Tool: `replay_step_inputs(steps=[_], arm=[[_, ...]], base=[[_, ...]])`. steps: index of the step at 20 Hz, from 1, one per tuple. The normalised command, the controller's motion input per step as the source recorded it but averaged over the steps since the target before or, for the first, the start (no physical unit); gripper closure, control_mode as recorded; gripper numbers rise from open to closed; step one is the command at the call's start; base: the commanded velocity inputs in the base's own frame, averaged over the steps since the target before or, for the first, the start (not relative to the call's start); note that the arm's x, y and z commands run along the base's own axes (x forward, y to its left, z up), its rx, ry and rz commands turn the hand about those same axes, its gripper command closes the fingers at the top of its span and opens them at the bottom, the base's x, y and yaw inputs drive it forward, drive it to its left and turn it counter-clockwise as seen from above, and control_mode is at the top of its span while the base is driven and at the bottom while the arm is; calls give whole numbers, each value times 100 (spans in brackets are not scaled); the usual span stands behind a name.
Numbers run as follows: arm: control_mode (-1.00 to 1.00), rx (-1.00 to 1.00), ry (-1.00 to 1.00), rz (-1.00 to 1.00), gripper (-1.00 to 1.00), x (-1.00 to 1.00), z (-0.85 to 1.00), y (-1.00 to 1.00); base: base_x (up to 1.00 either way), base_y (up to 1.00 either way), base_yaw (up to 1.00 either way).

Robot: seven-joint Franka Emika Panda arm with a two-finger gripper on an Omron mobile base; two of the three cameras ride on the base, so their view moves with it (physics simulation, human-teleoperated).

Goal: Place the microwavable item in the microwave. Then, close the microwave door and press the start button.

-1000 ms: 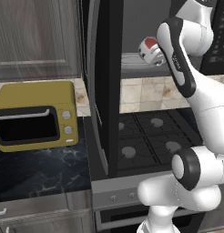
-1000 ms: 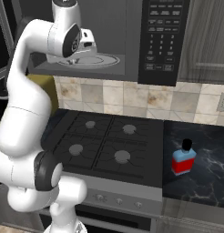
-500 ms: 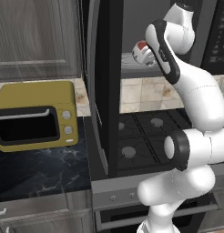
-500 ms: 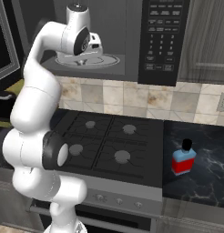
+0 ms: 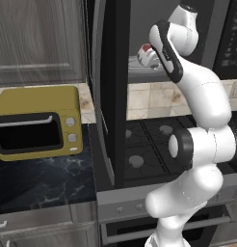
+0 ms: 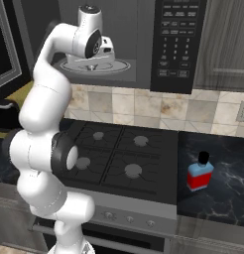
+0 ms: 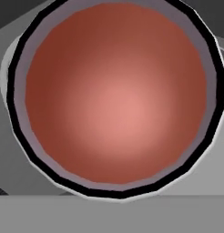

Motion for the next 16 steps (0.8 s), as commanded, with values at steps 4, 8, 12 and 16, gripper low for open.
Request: replay_step_inputs(steps=[4, 8, 12, 16], arm=[[-100, 0, 7, 0, -100, 38, -10, 0], [-100, 0, 5, 0, -100, 18, -23, 0], [-100, 0, 0, 0, -100, 3, -9, 0], [-100, 0, -13, 0, -100, -41, -3, 0]], base=[[0, 0, 0], [0, 0, 0], [0, 0, 0], [0, 0, 0]])
